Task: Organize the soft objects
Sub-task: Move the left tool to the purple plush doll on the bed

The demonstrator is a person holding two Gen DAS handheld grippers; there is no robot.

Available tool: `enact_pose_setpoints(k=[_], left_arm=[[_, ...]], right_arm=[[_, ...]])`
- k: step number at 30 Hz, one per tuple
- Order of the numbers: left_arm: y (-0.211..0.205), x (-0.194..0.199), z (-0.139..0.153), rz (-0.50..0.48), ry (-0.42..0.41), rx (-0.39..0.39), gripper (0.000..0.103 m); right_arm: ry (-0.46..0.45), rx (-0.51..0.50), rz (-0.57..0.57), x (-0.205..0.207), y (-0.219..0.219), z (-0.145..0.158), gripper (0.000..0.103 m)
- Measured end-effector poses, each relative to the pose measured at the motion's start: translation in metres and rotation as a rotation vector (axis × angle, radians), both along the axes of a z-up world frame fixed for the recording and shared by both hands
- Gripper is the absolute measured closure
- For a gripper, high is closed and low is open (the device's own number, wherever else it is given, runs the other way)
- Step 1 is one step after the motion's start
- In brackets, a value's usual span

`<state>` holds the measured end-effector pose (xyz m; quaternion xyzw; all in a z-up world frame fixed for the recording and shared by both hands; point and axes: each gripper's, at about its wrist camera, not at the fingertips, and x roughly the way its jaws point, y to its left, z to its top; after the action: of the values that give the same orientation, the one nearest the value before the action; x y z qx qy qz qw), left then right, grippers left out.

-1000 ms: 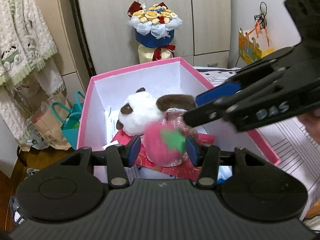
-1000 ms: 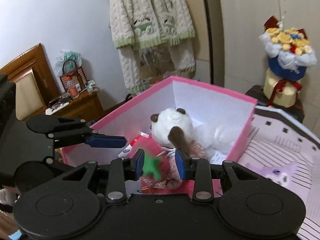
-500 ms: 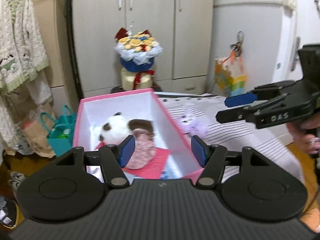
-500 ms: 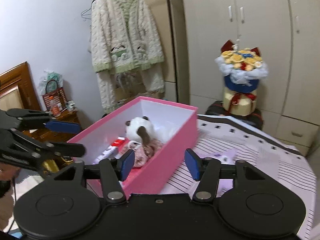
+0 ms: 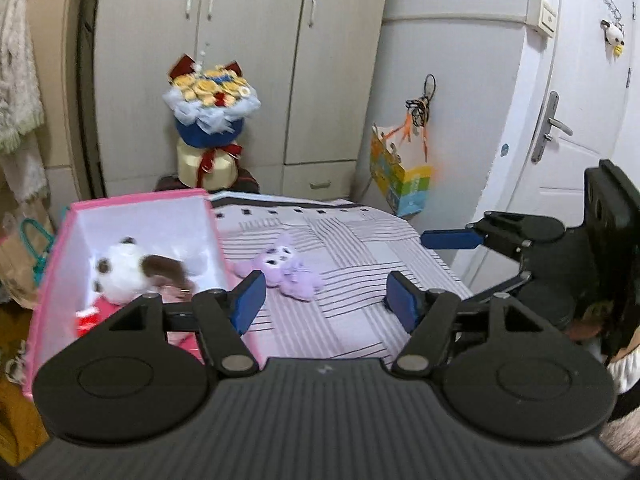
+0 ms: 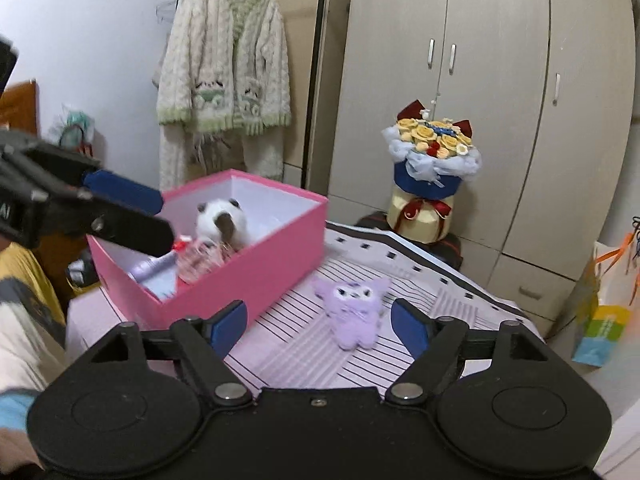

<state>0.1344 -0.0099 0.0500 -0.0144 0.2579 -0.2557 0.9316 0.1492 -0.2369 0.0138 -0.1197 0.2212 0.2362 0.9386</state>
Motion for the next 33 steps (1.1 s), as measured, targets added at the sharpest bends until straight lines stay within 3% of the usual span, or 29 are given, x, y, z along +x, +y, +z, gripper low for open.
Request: enact_pose_setpoints(k=[2, 6, 10, 15, 19, 25, 27, 33], left_arm=[[-0.011, 0.007, -0.005, -0.019, 0.020, -0.023, 0.037], [-0.021, 0.013, -0.018, 0.019, 0.015, -0.114, 0.025], [-0.039, 0.023, -0.029, 0.080, -0.027, -0.094, 0.025], [-0.062, 0.046, -0.043, 0.114, -0.021, -0.100, 0.028], [-0.078, 0.067, -0.055, 0.199, -0.024, -0.088, 0.032], [-0.101, 0.107, -0.083, 0.283, 0.063, -0.020, 0.045], [-0.103, 0.120, -0.095, 0.289, 0.123, -0.035, 0.050], [-0.100, 0.149, -0.121, 0.364, 0.216, -0.074, 0.050]], right_arm=[[0.001, -0.010, 0.006, 0.003, -0.004, -0.004, 0.020], [0.030, 0.015, 0.035, 0.013, -0.014, -0.010, 0.020], [0.035, 0.032, 0.067, 0.026, -0.022, -0.017, 0.020], [0.036, 0.023, 0.042, 0.053, -0.032, -0.028, 0.020], [0.090, 0.035, 0.068, 0.079, -0.038, -0.042, 0.020], [0.145, 0.014, 0.128, 0.114, -0.032, -0.069, 0.020], [0.171, -0.012, 0.125, 0.125, -0.028, -0.077, 0.020], [0.189, -0.024, 0.187, 0.147, -0.019, -0.091, 0.022]])
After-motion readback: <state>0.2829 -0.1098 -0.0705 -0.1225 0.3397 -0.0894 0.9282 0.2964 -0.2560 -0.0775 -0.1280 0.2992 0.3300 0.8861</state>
